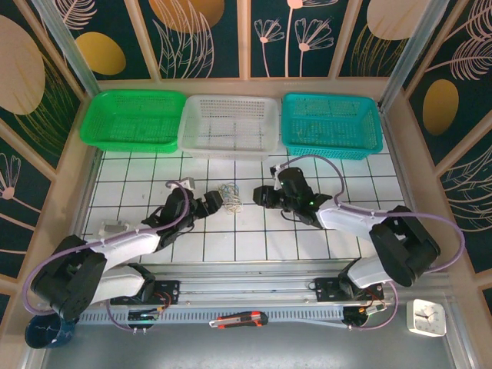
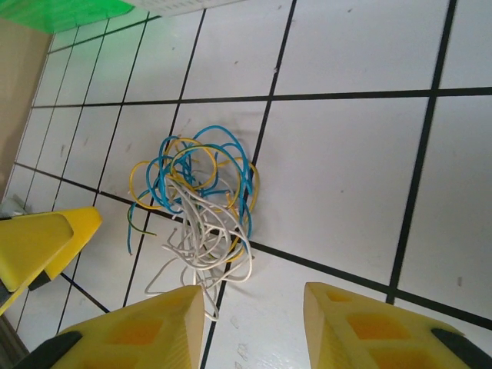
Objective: Untangle the cables
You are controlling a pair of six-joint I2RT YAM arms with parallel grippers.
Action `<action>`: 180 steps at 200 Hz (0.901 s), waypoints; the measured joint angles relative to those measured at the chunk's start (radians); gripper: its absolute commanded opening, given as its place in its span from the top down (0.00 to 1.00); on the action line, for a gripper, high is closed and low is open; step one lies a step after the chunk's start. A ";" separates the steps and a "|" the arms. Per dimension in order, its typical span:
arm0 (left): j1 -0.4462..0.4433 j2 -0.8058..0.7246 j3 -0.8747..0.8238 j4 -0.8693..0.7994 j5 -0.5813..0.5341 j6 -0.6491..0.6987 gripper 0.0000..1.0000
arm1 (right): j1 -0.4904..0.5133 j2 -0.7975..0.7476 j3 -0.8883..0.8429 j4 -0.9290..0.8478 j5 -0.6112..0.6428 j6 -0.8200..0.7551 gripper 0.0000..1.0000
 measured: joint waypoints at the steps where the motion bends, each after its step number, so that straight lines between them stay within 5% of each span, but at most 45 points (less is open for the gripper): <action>1: 0.000 0.000 0.000 0.000 -0.001 0.000 0.09 | 0.000 0.001 0.001 0.000 0.000 -0.001 0.60; 97: 0.000 -0.011 0.002 0.002 0.020 0.020 0.33 | 0.060 0.129 0.117 0.007 -0.030 -0.019 0.63; 180: 0.036 -0.102 0.026 -0.036 -0.012 0.033 0.11 | 0.164 0.165 0.255 -0.036 -0.032 -0.091 0.63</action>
